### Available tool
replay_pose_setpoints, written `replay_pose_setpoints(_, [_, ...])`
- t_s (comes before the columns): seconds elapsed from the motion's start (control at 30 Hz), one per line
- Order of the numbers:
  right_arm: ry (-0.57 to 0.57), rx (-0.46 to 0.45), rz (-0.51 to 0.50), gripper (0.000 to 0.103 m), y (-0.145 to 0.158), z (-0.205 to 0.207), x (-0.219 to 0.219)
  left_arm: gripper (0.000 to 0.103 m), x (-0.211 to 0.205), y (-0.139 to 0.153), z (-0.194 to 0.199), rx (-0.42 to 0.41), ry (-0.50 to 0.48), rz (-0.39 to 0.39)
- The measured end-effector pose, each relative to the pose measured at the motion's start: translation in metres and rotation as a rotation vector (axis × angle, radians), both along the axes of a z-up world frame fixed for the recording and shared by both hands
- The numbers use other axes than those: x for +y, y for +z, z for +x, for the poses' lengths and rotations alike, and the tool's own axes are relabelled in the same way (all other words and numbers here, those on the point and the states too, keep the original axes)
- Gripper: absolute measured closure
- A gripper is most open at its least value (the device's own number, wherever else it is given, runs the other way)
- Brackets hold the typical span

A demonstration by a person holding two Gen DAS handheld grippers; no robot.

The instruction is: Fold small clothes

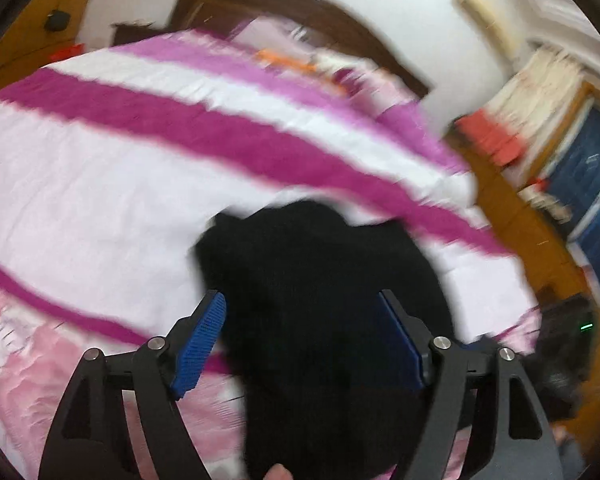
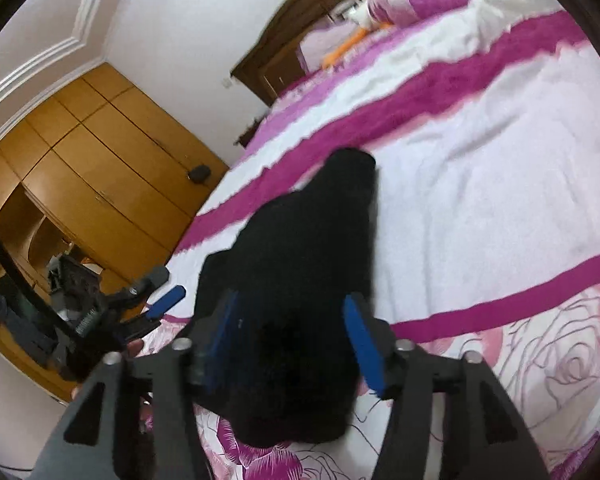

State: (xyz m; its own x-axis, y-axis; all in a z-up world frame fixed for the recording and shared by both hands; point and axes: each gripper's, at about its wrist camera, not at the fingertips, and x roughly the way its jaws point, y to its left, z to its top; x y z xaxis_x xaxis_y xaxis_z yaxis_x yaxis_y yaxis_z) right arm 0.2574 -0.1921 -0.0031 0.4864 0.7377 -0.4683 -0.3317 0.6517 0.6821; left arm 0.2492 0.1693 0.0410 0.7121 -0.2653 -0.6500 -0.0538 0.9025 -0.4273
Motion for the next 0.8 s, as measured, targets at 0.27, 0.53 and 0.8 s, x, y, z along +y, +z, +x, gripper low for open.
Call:
replay_pose_setpoints(0.27, [0.053,0.05,-0.024,0.032,-0.024,0.009,0.005,0.042,0.009,-0.043,0.016,0.174,-0.015,-0.162])
replay_pose_setpoints(0.53, [0.053,0.071,0.035,0.03,-0.031,0.028,0.006,0.042,0.019,-0.045,0.013,0.203,-0.09,-0.367])
replay_pose_setpoints(0.8, [0.068,0.008,0.036,0.029,-0.037,0.021,0.008,0.037,0.007,-0.045,0.001,0.207,-0.092,-0.302])
